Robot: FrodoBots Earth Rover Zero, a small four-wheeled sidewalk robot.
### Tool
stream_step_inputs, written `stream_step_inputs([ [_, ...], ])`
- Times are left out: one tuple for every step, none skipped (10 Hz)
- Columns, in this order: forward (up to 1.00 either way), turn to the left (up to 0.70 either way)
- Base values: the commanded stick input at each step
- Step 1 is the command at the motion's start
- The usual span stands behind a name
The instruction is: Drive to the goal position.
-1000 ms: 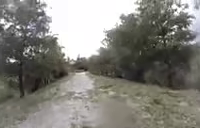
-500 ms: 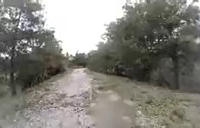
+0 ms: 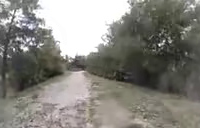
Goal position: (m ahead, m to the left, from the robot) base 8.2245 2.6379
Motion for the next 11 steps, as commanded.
stream_step_inputs([
  [0.85, 0.34],
  [0.85, 0.34],
  [0.85, 0.34],
  [0.85, 0.34],
  [0.85, 0.11],
  [0.85, 0.0],
  [0.85, 0.23],
  [0.85, 0.34],
  [0.85, 0.17],
  [0.85, 0.0],
  [0.85, 0.0],
])
